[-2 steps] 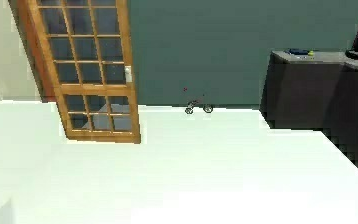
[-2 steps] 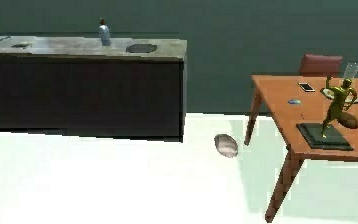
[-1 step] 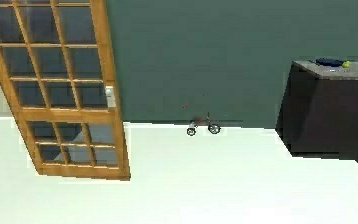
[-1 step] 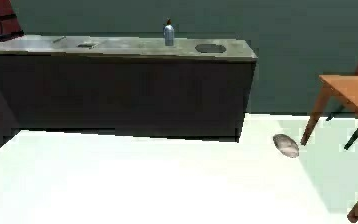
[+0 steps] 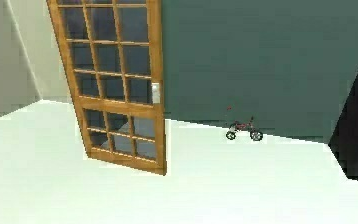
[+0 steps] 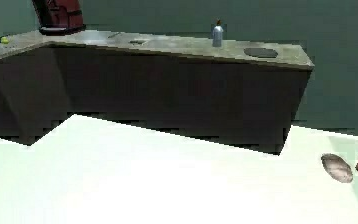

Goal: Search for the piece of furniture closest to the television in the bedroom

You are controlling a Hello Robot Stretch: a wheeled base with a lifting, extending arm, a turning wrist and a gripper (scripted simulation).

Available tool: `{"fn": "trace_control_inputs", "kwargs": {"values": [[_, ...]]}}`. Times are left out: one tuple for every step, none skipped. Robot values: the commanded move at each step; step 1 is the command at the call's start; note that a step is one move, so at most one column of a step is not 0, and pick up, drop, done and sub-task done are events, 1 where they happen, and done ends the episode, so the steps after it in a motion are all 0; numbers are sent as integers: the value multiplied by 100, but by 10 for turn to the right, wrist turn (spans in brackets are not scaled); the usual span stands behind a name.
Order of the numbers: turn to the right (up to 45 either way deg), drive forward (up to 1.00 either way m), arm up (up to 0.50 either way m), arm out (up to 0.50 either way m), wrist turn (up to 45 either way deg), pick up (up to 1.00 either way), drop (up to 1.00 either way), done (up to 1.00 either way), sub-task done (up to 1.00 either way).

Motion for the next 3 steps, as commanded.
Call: {"fn": "trace_control_inputs", "kwargs": {"values": [[0,60,0,0,0,0,0,0,0],[-450,0,0,0,0,0,0,0,0],[-240,0,0,0,0,0,0,0,0]]}}
